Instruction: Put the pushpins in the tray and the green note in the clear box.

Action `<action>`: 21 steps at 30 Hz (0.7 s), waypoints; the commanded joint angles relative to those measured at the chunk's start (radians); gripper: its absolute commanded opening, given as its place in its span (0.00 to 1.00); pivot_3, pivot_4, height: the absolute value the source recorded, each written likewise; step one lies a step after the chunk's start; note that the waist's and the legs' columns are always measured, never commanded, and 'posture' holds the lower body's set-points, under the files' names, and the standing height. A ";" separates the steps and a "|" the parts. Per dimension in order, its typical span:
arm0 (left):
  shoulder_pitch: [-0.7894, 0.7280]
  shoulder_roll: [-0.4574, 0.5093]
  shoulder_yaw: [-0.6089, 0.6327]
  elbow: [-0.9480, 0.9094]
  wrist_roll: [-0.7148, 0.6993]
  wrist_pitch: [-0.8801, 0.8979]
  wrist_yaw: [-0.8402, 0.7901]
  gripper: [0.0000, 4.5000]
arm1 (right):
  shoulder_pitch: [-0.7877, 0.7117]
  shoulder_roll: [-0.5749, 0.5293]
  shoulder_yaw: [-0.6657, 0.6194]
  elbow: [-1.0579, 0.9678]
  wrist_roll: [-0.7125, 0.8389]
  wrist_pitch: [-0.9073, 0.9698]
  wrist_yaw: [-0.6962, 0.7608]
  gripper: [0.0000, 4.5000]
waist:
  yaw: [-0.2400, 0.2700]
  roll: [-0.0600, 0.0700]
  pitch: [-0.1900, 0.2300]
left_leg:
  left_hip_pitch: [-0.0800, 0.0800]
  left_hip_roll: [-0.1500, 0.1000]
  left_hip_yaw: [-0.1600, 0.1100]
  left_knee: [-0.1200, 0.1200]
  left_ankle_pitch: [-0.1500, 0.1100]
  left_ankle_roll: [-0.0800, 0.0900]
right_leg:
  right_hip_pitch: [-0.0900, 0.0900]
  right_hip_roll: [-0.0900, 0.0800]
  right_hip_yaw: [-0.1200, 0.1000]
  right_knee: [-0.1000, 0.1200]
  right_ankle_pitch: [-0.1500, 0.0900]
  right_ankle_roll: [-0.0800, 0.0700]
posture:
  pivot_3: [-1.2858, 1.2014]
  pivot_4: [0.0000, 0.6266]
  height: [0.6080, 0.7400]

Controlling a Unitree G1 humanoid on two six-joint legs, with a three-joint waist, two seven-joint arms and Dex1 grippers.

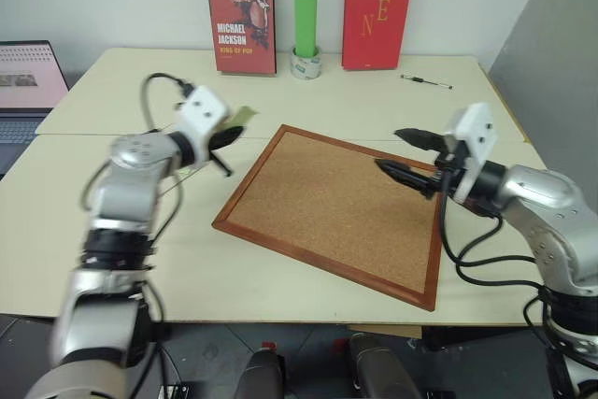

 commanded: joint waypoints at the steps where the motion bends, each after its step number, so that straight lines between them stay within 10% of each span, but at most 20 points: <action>1: 0.011 0.105 0.054 0.056 0.022 -0.012 0.006 0.00 | -0.065 0.046 0.059 0.026 0.008 -0.023 0.030 0.72 | 0.006 -0.001 0.000 | -0.001 -0.001 -0.001 0.000 0.000 0.000 | 0.000 -0.001 -0.001 0.000 0.000 0.000 | 0.52 0.24 1.00; 18: -0.246 0.099 -0.061 0.622 0.123 -0.273 0.060 0.00 | -0.070 0.111 0.197 0.027 -0.071 -0.036 0.029 0.72 | 0.030 -0.001 0.000 | -0.002 -0.001 0.000 0.000 0.000 0.000 | -0.001 -0.001 -0.002 0.000 0.000 -0.001 | 0.52 0.24 1.00; 21: -0.272 0.094 -0.069 0.662 0.129 -0.299 0.063 0.12 | -0.059 0.108 0.188 0.008 -0.068 -0.020 0.019 0.72 | 0.029 -0.001 0.000 | -0.002 -0.001 0.000 0.000 0.000 0.000 | -0.001 -0.001 -0.002 0.000 0.000 -0.001 | 0.52 0.24 1.00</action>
